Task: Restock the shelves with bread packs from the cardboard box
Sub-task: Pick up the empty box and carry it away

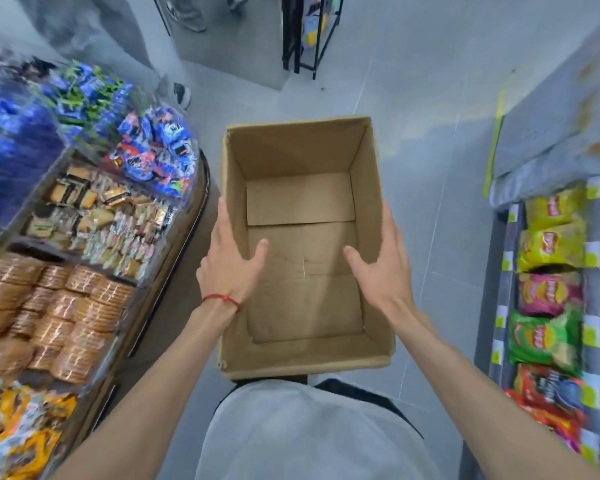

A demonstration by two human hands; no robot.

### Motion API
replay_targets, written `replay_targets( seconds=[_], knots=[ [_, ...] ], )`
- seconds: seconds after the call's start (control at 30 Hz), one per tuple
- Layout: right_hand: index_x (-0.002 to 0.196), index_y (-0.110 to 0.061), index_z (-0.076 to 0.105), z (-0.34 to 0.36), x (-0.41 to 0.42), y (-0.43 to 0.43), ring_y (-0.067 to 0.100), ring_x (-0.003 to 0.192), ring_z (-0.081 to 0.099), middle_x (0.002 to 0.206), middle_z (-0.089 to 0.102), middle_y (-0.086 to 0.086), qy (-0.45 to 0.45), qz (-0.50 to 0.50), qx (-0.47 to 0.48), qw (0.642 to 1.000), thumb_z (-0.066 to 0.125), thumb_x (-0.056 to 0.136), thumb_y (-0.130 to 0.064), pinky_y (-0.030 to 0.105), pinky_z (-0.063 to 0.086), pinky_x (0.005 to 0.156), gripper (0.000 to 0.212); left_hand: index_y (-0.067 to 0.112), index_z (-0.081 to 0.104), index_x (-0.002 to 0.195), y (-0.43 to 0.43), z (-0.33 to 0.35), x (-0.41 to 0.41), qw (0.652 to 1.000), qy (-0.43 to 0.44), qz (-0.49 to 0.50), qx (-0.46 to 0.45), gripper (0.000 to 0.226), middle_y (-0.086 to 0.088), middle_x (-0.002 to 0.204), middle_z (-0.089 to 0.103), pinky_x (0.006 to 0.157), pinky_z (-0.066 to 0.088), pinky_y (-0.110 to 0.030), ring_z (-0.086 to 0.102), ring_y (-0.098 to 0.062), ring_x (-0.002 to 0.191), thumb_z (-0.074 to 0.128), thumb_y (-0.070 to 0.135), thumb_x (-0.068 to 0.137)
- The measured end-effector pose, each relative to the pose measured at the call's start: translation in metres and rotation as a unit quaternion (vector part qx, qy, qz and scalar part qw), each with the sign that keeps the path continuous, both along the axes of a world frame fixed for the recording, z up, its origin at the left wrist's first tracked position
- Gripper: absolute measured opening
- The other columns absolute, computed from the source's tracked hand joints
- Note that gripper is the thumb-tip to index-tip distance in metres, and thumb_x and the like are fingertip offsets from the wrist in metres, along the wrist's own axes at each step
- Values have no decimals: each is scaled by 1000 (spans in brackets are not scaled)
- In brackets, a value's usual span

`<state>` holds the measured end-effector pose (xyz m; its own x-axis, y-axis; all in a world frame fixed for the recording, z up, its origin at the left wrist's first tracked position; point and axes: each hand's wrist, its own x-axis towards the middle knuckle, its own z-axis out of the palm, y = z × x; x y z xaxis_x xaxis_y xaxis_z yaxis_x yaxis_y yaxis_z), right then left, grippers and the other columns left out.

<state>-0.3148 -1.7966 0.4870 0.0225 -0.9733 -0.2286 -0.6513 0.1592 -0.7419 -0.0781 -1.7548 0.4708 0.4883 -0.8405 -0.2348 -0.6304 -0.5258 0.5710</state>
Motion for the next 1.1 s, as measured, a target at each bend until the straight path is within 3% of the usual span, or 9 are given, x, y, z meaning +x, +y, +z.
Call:
replay_targets(
  seconds=[0.13, 0.33, 0.6, 0.8, 0.9, 1.0, 1.1],
  knots=[
    [164, -41, 5, 3, 5, -81, 10, 154, 24, 169, 20, -16, -8, 8, 2, 1000, 68, 94, -34, 24, 18, 115, 94, 51, -14, 151, -80, 4, 5, 1000, 2, 7, 9, 96, 0, 163, 27, 108, 38, -56, 49, -44, 131, 56, 57, 86],
    [164, -41, 4, -12, 25, -195, 14, 154, 26, 170, 20, -13, -13, 35, 26, 999, 68, 94, -35, 33, 22, 120, 94, 47, -13, 153, -180, -3, 22, 999, -13, 32, 29, 95, -2, 162, 28, 108, 38, -57, 48, -41, 134, 56, 57, 88],
    [164, -43, 4, -37, 60, -376, 13, 150, 31, 168, 21, -14, 1, 124, 51, 991, 68, 93, -34, 27, 25, 114, 95, 46, -12, 153, -321, -27, 44, 992, -12, 120, 43, 95, -2, 162, 30, 105, 40, -57, 47, -37, 135, 57, 56, 88],
    [163, -45, 0, -53, 107, -492, 21, 152, 33, 169, 20, -8, 35, 208, 62, 975, 68, 92, -36, 47, 33, 122, 98, 42, -10, 154, -401, -50, 71, 980, -1, 196, 41, 96, -2, 162, 30, 103, 41, -53, 48, -35, 135, 59, 52, 89],
    [163, -44, -1, -68, 144, -545, 23, 148, 36, 168, 23, -5, 58, 250, 63, 964, 68, 93, -35, 40, 32, 119, 99, 43, -12, 154, -434, -66, 95, 971, 7, 231, 55, 97, -2, 162, 29, 101, 42, -53, 51, -39, 131, 59, 50, 88],
    [164, -42, 1, -88, 188, -592, 24, 140, 44, 165, 28, -5, 78, 290, 60, 952, 69, 92, -31, 28, 32, 105, 99, 45, -14, 153, -461, -92, 124, 962, 26, 263, 64, 100, 1, 163, 26, 100, 43, -52, 51, -40, 130, 60, 49, 87],
    [162, -46, 0, -117, 233, -632, 27, 128, 55, 165, 27, -9, 86, 326, 57, 940, 69, 90, -28, 27, 36, 99, 101, 44, -15, 153, -490, -126, 156, 953, 53, 292, 68, 102, 4, 164, 23, 104, 40, -53, 47, -36, 135, 62, 46, 86]
  ],
)
